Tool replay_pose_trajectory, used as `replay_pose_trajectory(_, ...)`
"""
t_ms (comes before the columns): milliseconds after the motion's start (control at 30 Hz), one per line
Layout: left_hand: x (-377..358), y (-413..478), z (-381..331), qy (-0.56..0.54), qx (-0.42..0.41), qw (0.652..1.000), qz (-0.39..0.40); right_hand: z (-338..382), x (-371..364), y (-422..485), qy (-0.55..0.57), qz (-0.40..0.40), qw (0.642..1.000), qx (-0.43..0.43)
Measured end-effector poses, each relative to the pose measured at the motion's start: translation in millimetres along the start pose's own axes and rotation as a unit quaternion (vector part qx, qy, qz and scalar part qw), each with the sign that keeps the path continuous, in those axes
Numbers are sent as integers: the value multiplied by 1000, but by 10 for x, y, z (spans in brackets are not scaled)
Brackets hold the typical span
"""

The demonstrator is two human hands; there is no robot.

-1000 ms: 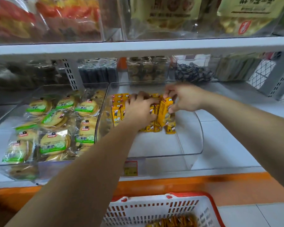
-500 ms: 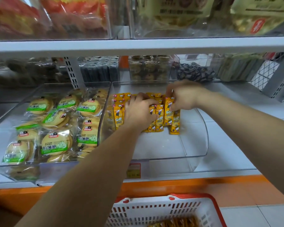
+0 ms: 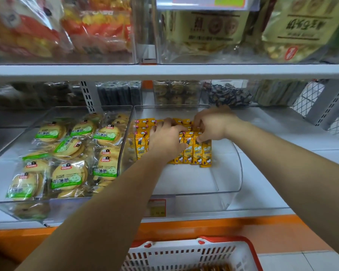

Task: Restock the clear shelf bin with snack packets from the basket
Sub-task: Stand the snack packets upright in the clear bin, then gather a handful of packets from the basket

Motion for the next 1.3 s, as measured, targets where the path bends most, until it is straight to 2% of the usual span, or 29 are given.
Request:
replay_pose_trajectory(67,134,-36,-62,-17,4,1000,24,-34,164,-185,43,-42,998,-17)
replay_pose_trajectory(167,494,-284,-168,-127,9,992,24,10,422,-616,126,-86,988,-34)
replay_pose_trajectory(300,900,-1158,-327,-220,-67,973,37,394,554,-1310,224,-101,969,10)
replay_pose_trajectory(400,825,-1857,-311,-191,-86,969,132,829,329,-1764,277,-47,958,58)
replay_pose_trajectory(500,400,-2382,-156,-115,-75,962,234,1215,-207,-2066,292,35,953,71)
replay_pose_trajectory(600,-187,-2829,125,-59,-24,945,322,1508,-974,-2247,297,127,944,61)
replay_pose_trajectory(667,-577,-3089,331,-58,16,935,349,1637,-1512,-2344,322,172,930,41)
replay_pose_trajectory(767,-1178,-3483,630,-75,91,917,381,1785,-2297,-2474,379,227,897,-2)
replay_pose_trajectory(833,-1577,-3781,779,-99,149,892,414,1883,-2781,-2564,402,272,874,-32)
replay_pose_trajectory(900,-1935,-4079,865,-130,193,859,457,1975,-3167,-2617,357,293,886,-30)
replay_pose_trajectory(1033,-2403,-4504,975,-180,253,808,501,2241,-3664,-2669,231,293,927,45)
replay_pose_trajectory(1133,-2608,-4723,972,-219,271,773,530,2392,-3881,-2715,151,304,936,90)
replay_pose_trajectory(1200,-2693,-4770,933,-217,258,768,544,2447,-3953,-2708,117,311,936,112)
replay_pose_trajectory(1300,-2767,-4765,825,-176,226,780,557,2482,-3966,-2651,82,312,937,131)
Point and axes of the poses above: each hand's wrist, its own y-axis towards the middle knuckle, its own x-axis out of the back of the hand, z = x × y, the point moved 8 cm from there along y, towards the middle knuckle, and after that the axes turned 1 degree about -z, right-handed, at the moved point
